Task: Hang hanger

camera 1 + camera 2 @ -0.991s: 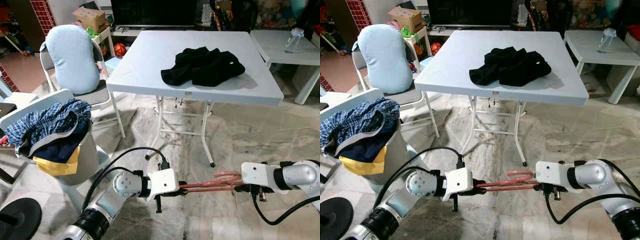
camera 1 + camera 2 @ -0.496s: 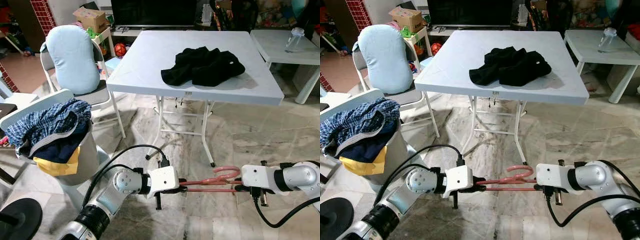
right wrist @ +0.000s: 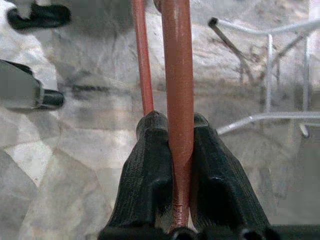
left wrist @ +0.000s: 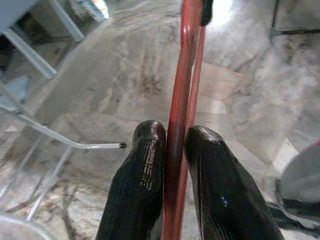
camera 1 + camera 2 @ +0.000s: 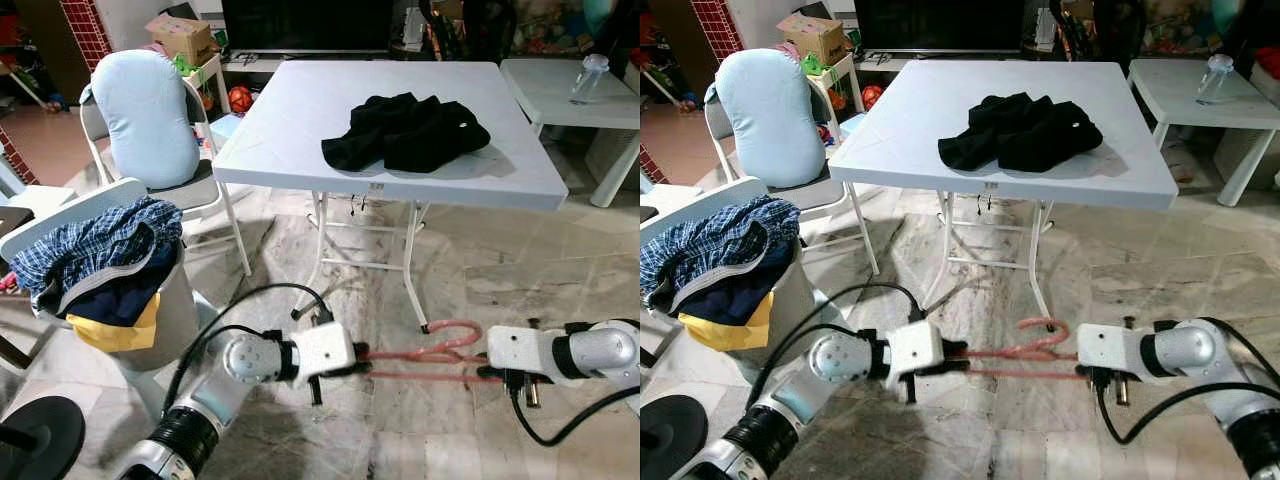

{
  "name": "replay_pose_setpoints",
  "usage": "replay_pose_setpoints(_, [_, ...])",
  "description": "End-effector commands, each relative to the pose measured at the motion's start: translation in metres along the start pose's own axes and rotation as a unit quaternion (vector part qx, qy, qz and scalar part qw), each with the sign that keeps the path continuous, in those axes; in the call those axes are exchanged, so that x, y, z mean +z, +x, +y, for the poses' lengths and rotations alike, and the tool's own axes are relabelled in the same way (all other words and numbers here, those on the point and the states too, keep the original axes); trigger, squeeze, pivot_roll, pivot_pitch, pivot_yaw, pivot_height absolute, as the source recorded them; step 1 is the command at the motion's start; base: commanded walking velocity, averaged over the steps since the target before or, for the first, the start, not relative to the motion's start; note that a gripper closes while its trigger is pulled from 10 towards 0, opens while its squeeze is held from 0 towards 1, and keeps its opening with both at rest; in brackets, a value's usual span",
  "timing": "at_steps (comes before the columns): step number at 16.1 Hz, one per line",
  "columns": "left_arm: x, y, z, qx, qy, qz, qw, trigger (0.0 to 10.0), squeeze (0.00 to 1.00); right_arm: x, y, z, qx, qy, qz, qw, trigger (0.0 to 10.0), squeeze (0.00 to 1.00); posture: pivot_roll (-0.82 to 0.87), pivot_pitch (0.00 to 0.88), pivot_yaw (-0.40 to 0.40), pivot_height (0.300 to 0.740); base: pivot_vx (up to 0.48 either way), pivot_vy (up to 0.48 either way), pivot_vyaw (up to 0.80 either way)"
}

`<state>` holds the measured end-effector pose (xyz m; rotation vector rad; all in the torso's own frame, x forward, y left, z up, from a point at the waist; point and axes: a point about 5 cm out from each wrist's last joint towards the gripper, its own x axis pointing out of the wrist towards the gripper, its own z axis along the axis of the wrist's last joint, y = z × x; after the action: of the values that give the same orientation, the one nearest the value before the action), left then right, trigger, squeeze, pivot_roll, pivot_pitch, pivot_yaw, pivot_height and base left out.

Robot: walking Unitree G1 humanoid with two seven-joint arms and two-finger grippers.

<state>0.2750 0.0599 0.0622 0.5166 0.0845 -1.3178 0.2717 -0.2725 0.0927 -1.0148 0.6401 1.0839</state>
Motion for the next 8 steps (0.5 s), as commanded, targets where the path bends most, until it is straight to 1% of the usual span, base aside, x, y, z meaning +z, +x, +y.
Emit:
replay_pose_setpoints(1, [0.007,-0.004,0.008,0.026,0.005,-0.014,1.0,10.0,1.0,0.005,-0.001,-0.01,-0.026,-0.011,-0.005,1.0,0.0,0.0,-0.03,0.0,0.046,0.74,0.0,0.0,0.0])
replay_pose_setpoints(2, [0.011,-0.007,0.01,0.039,-0.014,-0.034,0.999,10.0,1.0,0.006,0.001,-0.011,-0.03,-0.019,-0.002,0.999,0.0,0.0,-0.03,0.0,0.043,0.74,0.0,0.0,0.0])
replay_pose_setpoints(3, [0.012,-0.009,0.011,0.051,-0.017,-0.04,0.998,10.0,1.0,0.005,0.001,-0.012,-0.033,-0.022,0.003,0.999,0.0,0.0,-0.02,0.0,0.039,0.74,0.0,0.0,0.0])
replay_pose_setpoints(4, [0.013,-0.016,0.009,0.066,-0.016,-0.047,0.997,10.0,1.0,0.002,0.004,-0.014,-0.046,-0.024,0.016,0.999,0.0,0.0,-0.02,0.0,0.035,0.74,0.0,0.0,0.0])
replay_pose_setpoints(5, [0.014,-0.017,0.008,0.072,-0.017,-0.05,0.996,10.0,1.0,0.001,0.005,-0.015,-0.05,-0.025,0.02,0.998,0.0,0.0,-0.02,0.0,0.033,0.74,0.0,0.0,0.0])
replay_pose_setpoints(6, [0.014,-0.026,0.006,0.092,-0.038,-0.06,0.993,10.0,1.0,-0.001,0.007,-0.016,-0.065,-0.025,0.031,0.997,0.0,0.0,-0.01,0.0,0.03,0.74,0.0,0.0,0.0])
replay_pose_setpoints(7, [0.013,-0.033,0.006,0.116,-0.065,-0.07,0.989,10.0,1.0,-0.003,0.01,-0.017,-0.085,-0.014,0.033,0.996,0.0,0.0,0.0,0.0,0.029,0.74,0.0,0.0,0.0])
replay_pose_setpoints(8, [0.012,-0.041,0.006,0.153,-0.088,-0.078,0.981,10.0,1.0,-0.004,0.012,-0.017,-0.107,0.0,0.034,0.994,0.0,0.0,0.0,0.0,0.026,0.74,0.0,0.0,0.0])
